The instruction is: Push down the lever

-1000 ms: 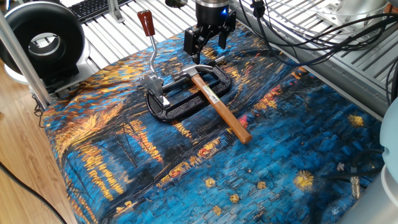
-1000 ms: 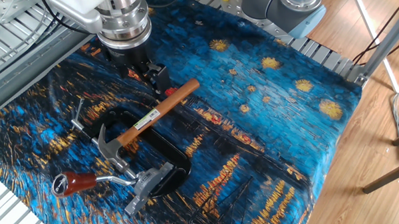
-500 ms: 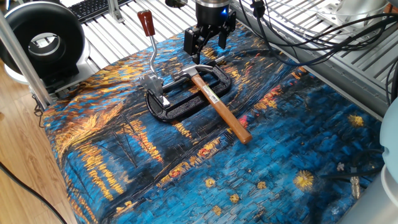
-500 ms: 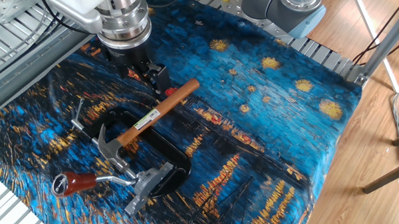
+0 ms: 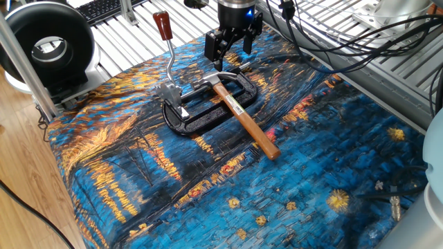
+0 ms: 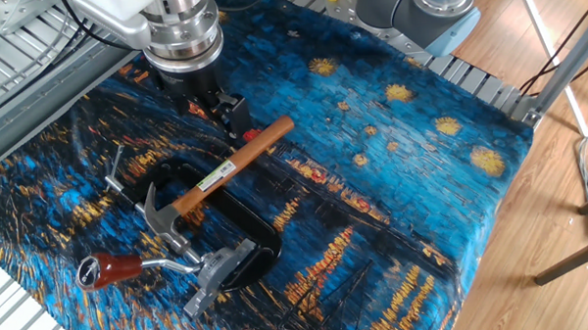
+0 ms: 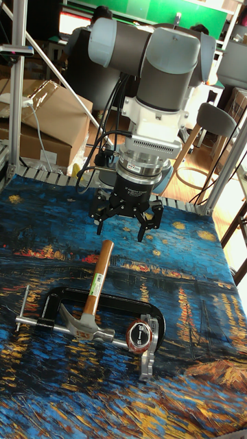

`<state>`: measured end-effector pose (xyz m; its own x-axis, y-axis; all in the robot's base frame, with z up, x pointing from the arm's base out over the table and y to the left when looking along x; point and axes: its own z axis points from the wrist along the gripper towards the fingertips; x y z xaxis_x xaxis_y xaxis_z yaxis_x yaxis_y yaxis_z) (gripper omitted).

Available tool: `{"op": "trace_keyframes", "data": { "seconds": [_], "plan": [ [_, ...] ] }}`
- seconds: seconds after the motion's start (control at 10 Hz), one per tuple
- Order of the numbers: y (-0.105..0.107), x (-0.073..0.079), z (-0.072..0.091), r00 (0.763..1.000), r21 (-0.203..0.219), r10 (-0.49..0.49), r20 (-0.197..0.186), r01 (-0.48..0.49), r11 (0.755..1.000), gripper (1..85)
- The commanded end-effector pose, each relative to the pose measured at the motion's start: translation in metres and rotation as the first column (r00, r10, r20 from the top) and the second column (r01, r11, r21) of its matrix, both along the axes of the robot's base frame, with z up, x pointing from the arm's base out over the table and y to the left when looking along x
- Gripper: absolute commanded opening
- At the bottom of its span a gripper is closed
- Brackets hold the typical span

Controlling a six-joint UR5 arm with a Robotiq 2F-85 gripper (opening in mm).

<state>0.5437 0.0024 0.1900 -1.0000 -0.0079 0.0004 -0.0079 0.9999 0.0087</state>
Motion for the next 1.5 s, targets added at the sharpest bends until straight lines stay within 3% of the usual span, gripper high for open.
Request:
{"op": "trace_keyframes", "data": {
  "seconds": [0.0, 0.5, 0.6, 0.8, 1.0, 1.2, 1.4],
  "plan": [
    [0.033, 0.064, 0.010, 0.952, 0.163, -0.219, 0.214, 0.186, 0.969, 1.7],
    [0.035, 0.066, 0.010, 0.953, 0.137, -0.210, 0.219, 0.183, 0.974, 1.7],
    [0.030, 0.065, 0.010, 0.954, 0.132, -0.202, 0.220, 0.176, 0.976, 1.7],
    [0.010, 0.060, 0.007, 0.958, 0.083, -0.176, 0.225, 0.161, 0.983, 1.7],
    [0.004, 0.060, 0.004, 0.958, 0.074, -0.173, 0.231, 0.160, 0.984, 1.7],
    [-0.002, 0.060, 0.003, 0.959, 0.039, -0.166, 0.231, 0.161, 0.986, 1.7],
    [0.000, 0.061, 0.002, 0.958, 0.049, -0.173, 0.231, 0.166, 0.985, 1.7]
  ]
}}
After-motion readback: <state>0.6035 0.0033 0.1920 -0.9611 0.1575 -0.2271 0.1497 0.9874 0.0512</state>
